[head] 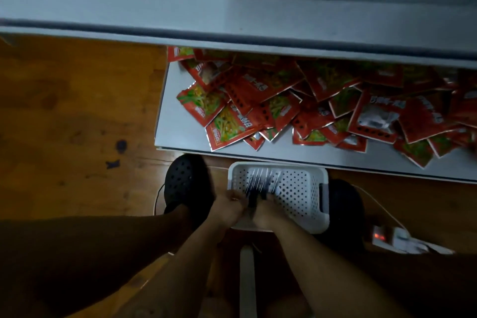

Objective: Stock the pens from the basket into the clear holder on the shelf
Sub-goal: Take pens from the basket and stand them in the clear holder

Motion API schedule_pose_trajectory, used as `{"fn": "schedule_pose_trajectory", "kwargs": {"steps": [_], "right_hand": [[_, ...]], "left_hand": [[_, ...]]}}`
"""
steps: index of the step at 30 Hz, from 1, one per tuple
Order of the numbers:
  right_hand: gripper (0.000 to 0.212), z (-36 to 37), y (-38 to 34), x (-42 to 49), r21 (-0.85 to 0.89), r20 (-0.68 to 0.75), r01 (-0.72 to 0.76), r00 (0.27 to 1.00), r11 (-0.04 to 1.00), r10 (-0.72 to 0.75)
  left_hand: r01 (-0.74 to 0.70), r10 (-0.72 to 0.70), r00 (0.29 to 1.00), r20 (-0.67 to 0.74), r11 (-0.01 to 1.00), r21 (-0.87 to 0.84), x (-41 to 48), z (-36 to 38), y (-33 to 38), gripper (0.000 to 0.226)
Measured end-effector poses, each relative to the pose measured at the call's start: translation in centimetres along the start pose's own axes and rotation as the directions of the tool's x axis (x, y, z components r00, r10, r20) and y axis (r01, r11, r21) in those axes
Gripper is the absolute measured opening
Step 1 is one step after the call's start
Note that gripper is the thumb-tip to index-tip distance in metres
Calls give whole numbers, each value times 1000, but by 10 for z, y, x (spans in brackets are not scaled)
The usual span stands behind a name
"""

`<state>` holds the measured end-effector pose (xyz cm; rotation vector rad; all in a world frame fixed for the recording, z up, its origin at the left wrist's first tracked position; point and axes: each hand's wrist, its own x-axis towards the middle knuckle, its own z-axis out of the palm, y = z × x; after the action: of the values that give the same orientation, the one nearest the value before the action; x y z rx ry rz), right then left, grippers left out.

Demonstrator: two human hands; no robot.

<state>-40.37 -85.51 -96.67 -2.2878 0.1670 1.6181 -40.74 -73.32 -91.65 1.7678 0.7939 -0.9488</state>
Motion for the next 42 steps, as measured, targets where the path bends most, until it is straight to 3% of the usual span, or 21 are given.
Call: {"fn": "schedule_pose_trajectory", "kwargs": {"steps": [3, 6, 8, 12, 16, 20, 23, 26, 29, 31, 34, 35, 37, 40, 42], "right_hand": [[63, 1, -6, 6, 15, 10, -50, 999, 999, 49], [29, 0, -7, 6, 211, -199, -49, 976, 976, 92], [25, -4, -1, 1, 285, -281, -26, 954, 958, 109], [15, -15, 13, -27, 416, -271, 63, 961, 907, 58], [26, -23, 21, -67, 530, -338, 155, 940, 833, 40], [46, -34, 13, -116, 474, -430, 302, 899, 827, -82], [31, -50, 1, -153, 477, -497, 445, 848, 758, -186], [3, -70, -8, -195, 403, -641, 564, 736, 720, -218], [23, -98, -13, -237, 231, -785, 611, 577, 757, -227], [11, -118, -15, -267, 166, -850, 654, 474, 739, -229], [70, -149, -15, -311, 35, -935, 711, 271, 703, -228], [79, -160, -14, -325, -56, -952, 706, 175, 706, -251], [77, -184, -13, -349, -195, -960, 682, 14, 705, -278], [61, -221, -16, -372, -267, -963, 682, -159, 681, -218], [62, -241, -19, -377, -289, -956, 702, -251, 651, -153]], "left_hand": [[58, -59, 998, -20, 997, -48, 12, -2, -5, 9], [65, -66, 998, -12, 996, -68, 12, -4, -5, 13], [47, -48, 999, -17, 996, -70, 7, -7, 1, 16], [-25, 22, 999, -47, 997, -66, -13, -12, 19, 12], [-141, 141, 988, -57, 990, 11, -47, -21, 40, 13], [-299, 304, 950, -68, 951, 77, -86, -29, 70, 11], [-404, 409, 910, -65, 911, 83, -121, -37, 90, 5], [-499, 515, 853, -80, 851, 162, -156, -48, 109, 9], [-568, 586, 802, -115, 809, 152, -188, -60, 131, 9], [-620, 638, 754, -157, 769, 151, -211, -67, 147, 12], [-699, 710, 676, -198, 703, 132, -244, -77, 171, 13], [-718, 728, 653, -208, 682, 135, -254, -81, 180, 12], [-747, 768, 598, -230, 638, 189, -269, -89, 196, 15], [-769, 813, 506, -286, 576, 278, -278, -102, 220, 26], [-769, 804, 480, -352, 578, 271, -269, -110, 234, 30]]}}
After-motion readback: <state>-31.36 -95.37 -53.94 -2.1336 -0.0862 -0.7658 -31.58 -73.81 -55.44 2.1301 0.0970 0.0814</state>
